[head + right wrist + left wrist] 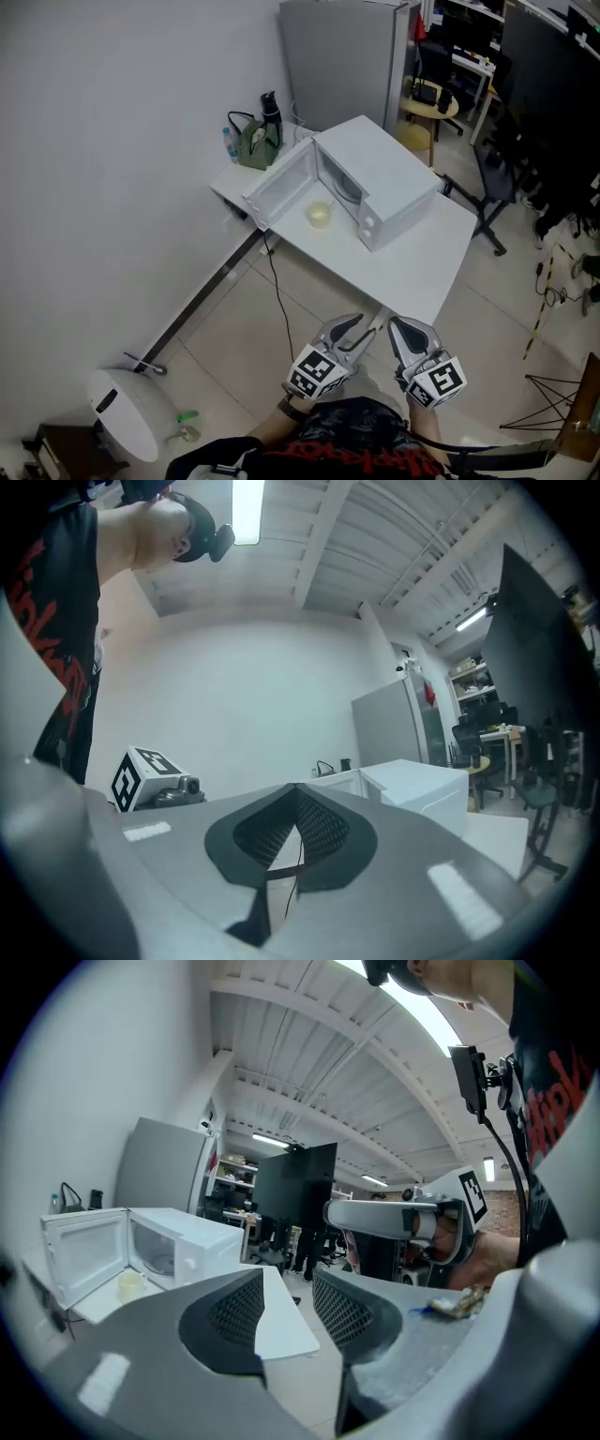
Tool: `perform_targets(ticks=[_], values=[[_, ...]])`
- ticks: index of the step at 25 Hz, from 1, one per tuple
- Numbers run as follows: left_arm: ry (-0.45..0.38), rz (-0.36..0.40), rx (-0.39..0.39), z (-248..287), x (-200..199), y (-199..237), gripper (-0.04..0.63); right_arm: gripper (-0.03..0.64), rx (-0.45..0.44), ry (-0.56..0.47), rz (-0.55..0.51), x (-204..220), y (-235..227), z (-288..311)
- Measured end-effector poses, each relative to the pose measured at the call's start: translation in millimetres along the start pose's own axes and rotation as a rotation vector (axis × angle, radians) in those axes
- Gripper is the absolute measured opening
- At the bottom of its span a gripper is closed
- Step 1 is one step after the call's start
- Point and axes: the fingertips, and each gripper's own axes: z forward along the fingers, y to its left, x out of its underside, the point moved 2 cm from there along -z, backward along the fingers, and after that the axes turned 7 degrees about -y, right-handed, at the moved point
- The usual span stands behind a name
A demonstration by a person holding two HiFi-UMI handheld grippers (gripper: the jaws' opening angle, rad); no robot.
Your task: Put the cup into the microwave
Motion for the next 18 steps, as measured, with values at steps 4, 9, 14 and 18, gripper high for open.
perform_targets(ticks=[4, 9, 14, 18], values=[[0.009, -0.015, -0.077, 17, 0, 45, 0.163, 0.000, -0.093, 0.004, 0.007, 3, -27, 42], [-0.016, -0.009, -0.149, 45, -14, 82, 0.163, 0.000, -0.184, -0.018, -0.033, -16, -69, 83], [-0.059, 0.043, -0.050, 73, -32, 84, 0.163, 0.000, -0.272, -0.039, -0.026, -22, -88, 110], [-0.051, -0.023, -0.088, 83, -27, 101, 0.163, 0.000, -0.353, -0.030, -0.013, -13, -94, 127]])
